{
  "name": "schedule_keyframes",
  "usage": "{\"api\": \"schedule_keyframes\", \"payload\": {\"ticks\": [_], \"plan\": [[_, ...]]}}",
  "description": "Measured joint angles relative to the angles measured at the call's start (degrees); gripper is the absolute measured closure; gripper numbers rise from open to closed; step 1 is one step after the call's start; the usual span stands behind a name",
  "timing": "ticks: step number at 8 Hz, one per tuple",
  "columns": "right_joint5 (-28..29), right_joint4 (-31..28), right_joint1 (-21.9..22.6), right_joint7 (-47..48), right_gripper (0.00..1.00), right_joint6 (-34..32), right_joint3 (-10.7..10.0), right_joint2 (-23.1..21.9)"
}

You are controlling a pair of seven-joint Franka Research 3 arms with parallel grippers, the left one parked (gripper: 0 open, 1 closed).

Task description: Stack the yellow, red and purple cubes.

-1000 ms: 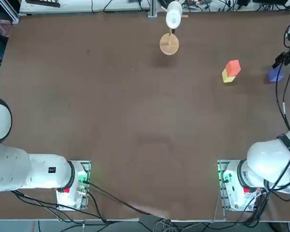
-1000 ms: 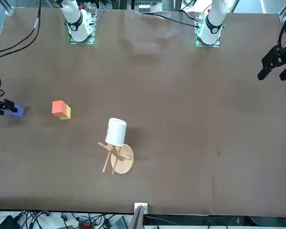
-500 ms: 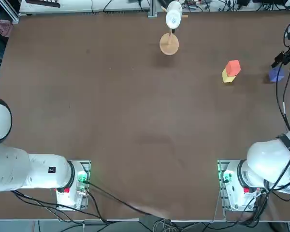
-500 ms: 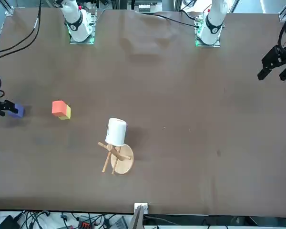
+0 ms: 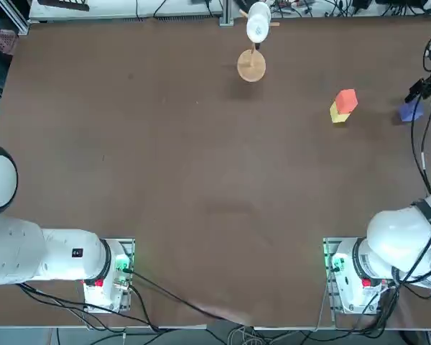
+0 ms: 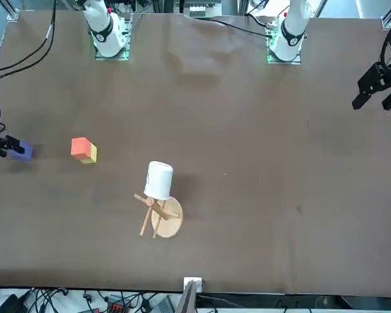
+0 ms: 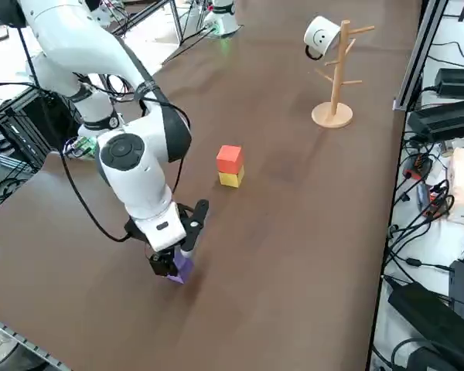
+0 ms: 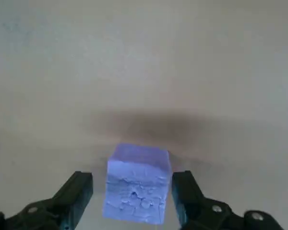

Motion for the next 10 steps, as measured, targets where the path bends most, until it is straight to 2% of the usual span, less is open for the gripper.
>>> {"api": "schedule_keyframes", "payload": {"ticks": [10], "plan": [[0.35, -0.54, -0.83, -0.01, 0.0, -0.05, 0.27, 1.4]]}}
